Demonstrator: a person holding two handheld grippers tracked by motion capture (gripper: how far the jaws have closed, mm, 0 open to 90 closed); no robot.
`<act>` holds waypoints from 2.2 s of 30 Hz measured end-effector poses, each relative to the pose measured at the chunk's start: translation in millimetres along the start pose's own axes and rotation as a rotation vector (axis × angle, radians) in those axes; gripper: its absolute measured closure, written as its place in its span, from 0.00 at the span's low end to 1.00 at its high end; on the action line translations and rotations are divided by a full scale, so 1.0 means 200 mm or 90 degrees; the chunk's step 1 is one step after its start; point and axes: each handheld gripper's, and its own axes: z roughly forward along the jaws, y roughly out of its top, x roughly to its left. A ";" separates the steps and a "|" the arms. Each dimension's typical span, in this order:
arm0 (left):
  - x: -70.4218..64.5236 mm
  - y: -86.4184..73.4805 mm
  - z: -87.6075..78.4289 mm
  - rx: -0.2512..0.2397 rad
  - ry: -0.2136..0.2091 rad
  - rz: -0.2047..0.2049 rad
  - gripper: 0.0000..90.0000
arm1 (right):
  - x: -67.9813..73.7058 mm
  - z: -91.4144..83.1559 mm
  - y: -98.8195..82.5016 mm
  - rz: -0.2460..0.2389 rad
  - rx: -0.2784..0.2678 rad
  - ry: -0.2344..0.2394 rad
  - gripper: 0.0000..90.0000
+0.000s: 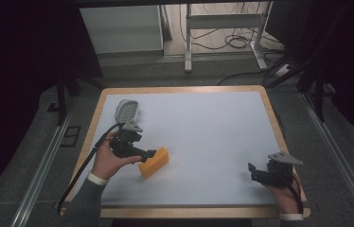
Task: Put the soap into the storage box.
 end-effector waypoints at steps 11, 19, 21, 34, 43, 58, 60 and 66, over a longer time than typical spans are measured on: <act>-0.04 0.02 0.10 0.034 -0.014 0.011 0.21 | 0.00 0.00 0.00 -0.001 0.001 -0.001 0.09; -0.06 -0.01 0.19 0.076 -0.005 0.014 0.25 | 0.00 0.00 0.00 0.001 0.004 -0.002 0.09; -0.06 -0.02 0.20 0.080 -0.008 0.011 0.27 | 0.00 0.00 0.00 0.001 0.004 -0.002 0.09; -0.05 -0.07 0.28 0.102 -0.004 -0.004 0.30 | -0.01 0.00 -0.01 0.001 0.008 -0.007 0.09; -0.07 -0.08 0.32 0.127 -0.005 -0.004 0.40 | -0.01 0.00 -0.01 0.000 0.006 -0.010 0.09; -0.08 -0.11 0.39 0.140 -0.003 -0.021 0.67 | -0.01 0.01 -0.01 0.004 0.012 -0.014 0.09; -0.08 -0.11 0.38 0.139 0.000 -0.020 0.67 | -0.01 0.01 -0.01 0.001 0.013 -0.015 0.09; -0.05 -0.12 0.36 0.135 0.000 -0.028 0.68 | -0.01 0.00 -0.01 0.002 0.002 -0.002 0.09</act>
